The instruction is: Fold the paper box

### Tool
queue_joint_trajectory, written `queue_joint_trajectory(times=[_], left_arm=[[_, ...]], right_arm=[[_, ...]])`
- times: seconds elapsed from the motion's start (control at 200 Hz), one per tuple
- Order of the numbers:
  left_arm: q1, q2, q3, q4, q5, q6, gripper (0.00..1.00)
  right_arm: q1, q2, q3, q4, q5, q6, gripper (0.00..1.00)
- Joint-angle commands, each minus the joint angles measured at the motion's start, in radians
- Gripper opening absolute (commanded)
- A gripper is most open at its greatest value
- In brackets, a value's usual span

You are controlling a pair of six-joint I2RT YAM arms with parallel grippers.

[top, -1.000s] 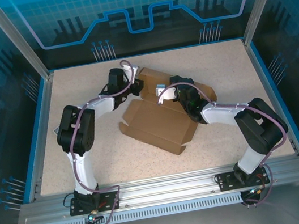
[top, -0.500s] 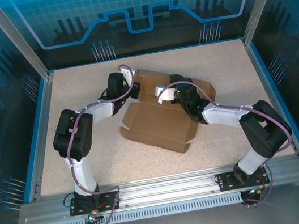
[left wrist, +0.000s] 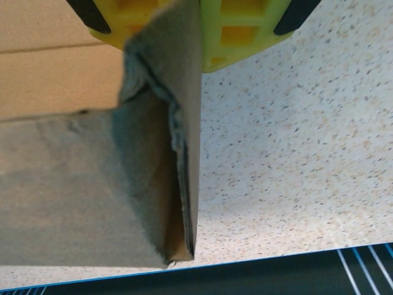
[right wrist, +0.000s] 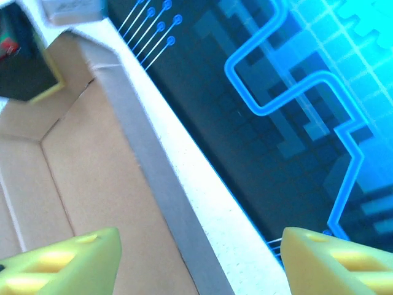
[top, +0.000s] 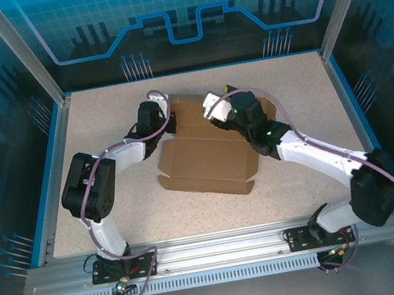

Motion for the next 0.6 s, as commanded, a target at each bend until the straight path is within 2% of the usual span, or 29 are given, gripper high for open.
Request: queue_joint_trajectory(times=[0.0,0.12,0.245,0.595], left_arm=[[-0.003,-0.062,-0.034,0.005,-0.054,-0.066,0.0],[-0.004,-0.083,-0.054,-0.012,-0.074,-0.103,0.0],[-0.005,-0.102,-0.07,-0.014,-0.081,-0.126,0.0],[-0.008,-0.106,-0.07,-0.016,-0.081,-0.145,0.0]], right_arm=[[-0.036,-0.052,0.098,-0.278,0.011,0.328,0.7],[-0.1,-0.019,0.217,-0.48,0.039,0.528,0.71],[-0.145,0.04,0.31,-0.579,-0.005,0.644,0.73],[-0.268,0.236,0.474,-0.686,-0.208,0.896,0.78]])
